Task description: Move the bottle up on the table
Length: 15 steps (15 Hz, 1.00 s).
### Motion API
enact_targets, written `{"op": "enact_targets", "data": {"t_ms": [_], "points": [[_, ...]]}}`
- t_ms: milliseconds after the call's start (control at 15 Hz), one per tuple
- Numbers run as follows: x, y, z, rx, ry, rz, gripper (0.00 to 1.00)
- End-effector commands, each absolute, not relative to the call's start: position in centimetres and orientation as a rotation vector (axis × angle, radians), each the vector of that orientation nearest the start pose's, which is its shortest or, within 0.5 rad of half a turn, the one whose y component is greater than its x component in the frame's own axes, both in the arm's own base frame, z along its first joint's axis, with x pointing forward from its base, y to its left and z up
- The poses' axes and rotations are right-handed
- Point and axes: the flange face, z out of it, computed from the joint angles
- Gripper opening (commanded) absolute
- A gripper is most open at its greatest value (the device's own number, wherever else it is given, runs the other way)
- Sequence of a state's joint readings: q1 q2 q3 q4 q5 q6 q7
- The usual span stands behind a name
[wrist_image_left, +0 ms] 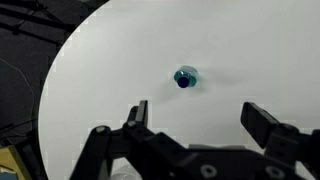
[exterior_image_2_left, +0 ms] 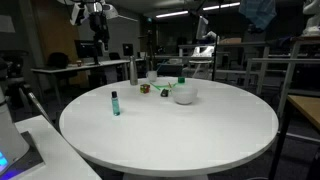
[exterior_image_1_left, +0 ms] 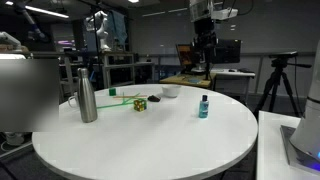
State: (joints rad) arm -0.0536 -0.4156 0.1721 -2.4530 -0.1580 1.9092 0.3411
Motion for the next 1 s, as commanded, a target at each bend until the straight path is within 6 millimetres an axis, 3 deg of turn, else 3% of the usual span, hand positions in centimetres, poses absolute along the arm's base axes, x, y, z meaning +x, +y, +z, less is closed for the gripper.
{"op": "enact_targets", "data": {"t_ms": [0, 400, 933], "points": [[40.1, 3.8, 43.8, -3.364, 0.302, 0.145, 1.0], [40.5, 3.1, 44.2, -3.306, 0.427, 0.073, 1.0], [40.7, 0.3, 44.0, -3.129, 0.753, -0.016, 1.0]]}}
